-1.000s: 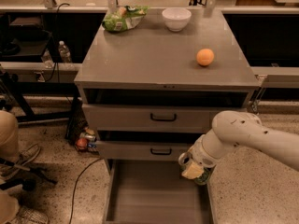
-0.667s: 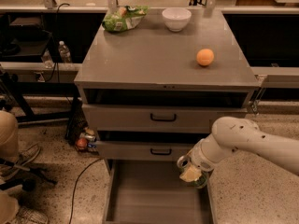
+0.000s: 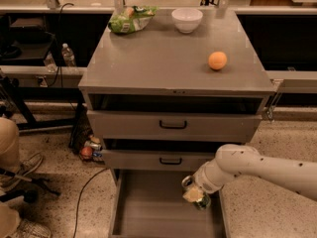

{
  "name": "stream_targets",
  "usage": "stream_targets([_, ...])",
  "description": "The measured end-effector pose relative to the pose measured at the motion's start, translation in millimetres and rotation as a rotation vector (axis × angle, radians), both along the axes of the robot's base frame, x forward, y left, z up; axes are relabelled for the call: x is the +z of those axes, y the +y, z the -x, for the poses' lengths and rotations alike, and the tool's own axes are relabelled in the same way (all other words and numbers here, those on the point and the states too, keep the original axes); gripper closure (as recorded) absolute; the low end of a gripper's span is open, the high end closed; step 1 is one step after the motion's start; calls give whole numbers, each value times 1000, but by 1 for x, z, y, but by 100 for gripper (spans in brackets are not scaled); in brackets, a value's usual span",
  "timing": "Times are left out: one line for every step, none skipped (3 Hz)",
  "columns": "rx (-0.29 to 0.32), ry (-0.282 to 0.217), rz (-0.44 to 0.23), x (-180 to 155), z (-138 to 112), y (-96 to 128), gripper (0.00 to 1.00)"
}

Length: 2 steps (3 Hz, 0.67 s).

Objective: Place green can into bottom drawer

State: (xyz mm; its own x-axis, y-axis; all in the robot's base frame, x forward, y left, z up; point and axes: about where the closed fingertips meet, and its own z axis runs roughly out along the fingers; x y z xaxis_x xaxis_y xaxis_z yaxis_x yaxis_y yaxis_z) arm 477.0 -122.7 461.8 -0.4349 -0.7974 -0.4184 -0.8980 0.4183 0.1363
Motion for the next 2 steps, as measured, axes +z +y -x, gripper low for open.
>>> stream_targets([-72,17,-55,-46,-4,14,100])
stream_targets([-70,31,-46,-56,-3,18,100])
